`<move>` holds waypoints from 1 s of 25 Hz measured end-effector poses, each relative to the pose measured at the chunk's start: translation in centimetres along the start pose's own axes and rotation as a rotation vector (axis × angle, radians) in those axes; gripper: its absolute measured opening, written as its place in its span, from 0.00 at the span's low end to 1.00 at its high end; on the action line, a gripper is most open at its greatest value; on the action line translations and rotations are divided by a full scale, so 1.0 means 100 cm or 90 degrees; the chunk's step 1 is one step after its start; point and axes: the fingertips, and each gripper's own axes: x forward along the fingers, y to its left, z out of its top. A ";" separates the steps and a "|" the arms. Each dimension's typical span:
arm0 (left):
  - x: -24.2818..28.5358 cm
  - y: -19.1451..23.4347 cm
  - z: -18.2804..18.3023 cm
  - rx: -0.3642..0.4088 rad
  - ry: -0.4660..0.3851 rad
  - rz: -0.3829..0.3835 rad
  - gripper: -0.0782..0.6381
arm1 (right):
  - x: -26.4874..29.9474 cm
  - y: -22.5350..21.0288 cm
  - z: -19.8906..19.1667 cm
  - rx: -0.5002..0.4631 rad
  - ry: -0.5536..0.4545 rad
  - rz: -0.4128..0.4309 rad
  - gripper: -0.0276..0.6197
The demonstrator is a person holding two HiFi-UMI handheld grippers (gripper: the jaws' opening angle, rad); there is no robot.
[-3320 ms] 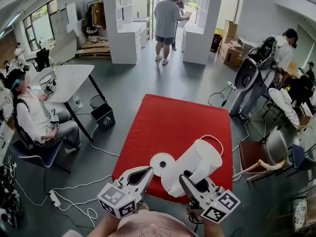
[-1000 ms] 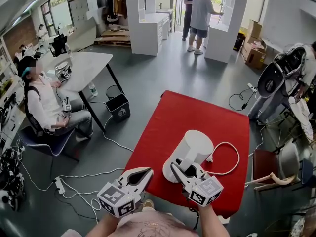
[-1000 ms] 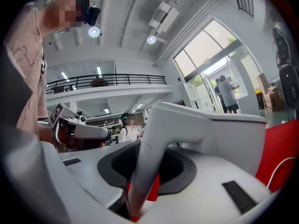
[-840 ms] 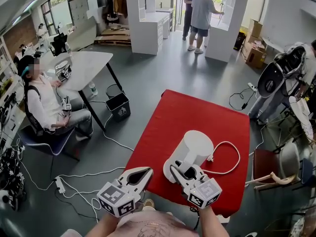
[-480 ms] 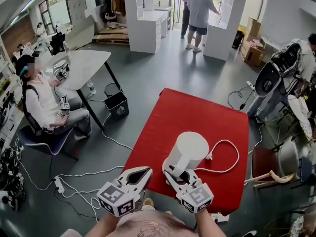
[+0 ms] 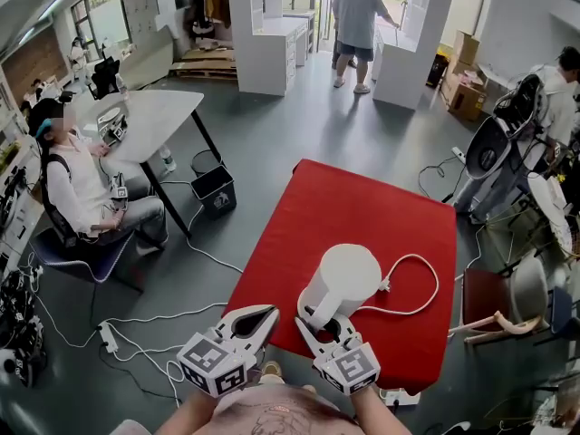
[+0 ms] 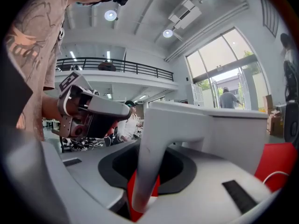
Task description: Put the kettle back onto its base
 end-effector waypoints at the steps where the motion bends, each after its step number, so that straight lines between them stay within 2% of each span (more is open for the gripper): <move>1: 0.001 0.000 0.000 -0.001 0.000 0.000 0.09 | 0.002 0.002 -0.002 -0.010 0.006 0.005 0.22; 7: 0.002 -0.001 -0.002 0.000 0.002 0.000 0.09 | 0.008 0.010 -0.009 -0.033 0.018 0.017 0.22; 17: -0.002 -0.002 0.000 -0.003 0.001 0.003 0.09 | 0.009 0.023 -0.014 -0.032 0.012 0.006 0.19; 25: -0.002 -0.005 -0.002 -0.003 0.000 0.005 0.09 | 0.009 0.029 -0.024 -0.011 0.031 0.009 0.18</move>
